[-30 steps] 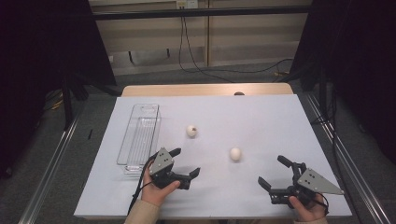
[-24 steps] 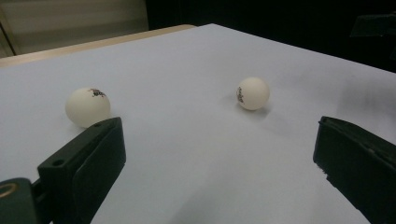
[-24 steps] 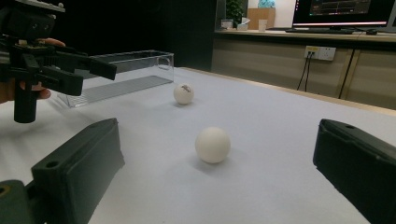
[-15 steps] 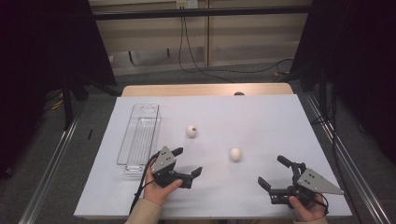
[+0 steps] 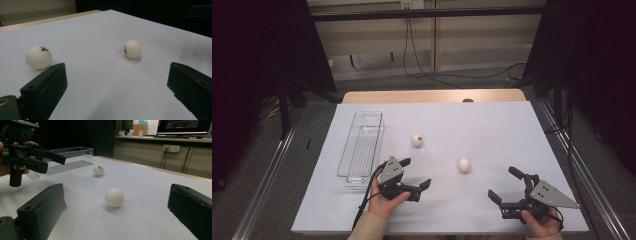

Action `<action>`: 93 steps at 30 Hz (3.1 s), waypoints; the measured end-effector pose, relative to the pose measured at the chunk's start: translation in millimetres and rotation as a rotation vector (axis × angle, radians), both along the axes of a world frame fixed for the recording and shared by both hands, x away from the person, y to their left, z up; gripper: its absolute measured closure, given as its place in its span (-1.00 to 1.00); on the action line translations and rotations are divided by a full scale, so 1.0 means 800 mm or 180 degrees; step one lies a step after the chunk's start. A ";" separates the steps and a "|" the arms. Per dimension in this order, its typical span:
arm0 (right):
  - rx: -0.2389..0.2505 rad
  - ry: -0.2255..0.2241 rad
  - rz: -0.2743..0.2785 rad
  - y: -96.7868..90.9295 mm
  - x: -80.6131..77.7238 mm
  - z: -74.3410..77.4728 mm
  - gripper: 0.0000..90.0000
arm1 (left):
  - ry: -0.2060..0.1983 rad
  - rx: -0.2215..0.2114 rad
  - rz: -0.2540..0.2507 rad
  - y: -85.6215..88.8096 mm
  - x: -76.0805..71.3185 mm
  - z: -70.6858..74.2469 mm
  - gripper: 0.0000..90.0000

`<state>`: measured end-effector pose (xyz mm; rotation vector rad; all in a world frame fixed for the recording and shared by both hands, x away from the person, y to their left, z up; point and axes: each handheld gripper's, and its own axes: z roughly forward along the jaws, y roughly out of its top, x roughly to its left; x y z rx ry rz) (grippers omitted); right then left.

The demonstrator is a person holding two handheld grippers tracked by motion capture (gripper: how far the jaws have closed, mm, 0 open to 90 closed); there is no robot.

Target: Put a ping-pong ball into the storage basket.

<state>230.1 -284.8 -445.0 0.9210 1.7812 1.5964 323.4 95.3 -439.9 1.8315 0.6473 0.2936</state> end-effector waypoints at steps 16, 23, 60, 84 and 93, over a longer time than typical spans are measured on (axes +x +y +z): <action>-0.0010 0.0003 0.0006 0.001 0.001 0.000 -0.99 | 0.0041 0.0037 -0.0061 -0.010 0.004 -0.002 -0.94; -0.0013 0.0005 0.0006 0.001 0.001 0.000 -0.99 | 0.0070 0.0029 -0.0066 -0.015 0.005 -0.003 -0.94; 0.0014 -0.0028 -0.0027 0.000 0.001 0.000 -0.99 | 0.0098 0.0067 -0.0109 -0.031 0.011 -0.003 -0.93; 0.0032 -0.0032 -0.0021 0.001 0.001 0.000 -0.99 | 0.0124 0.0094 -0.0121 -0.039 0.014 -0.005 -0.93; 0.0034 -0.0037 -0.0022 0.001 0.001 0.000 -0.99 | 0.0141 0.0104 -0.0124 -0.043 0.016 -0.006 -0.93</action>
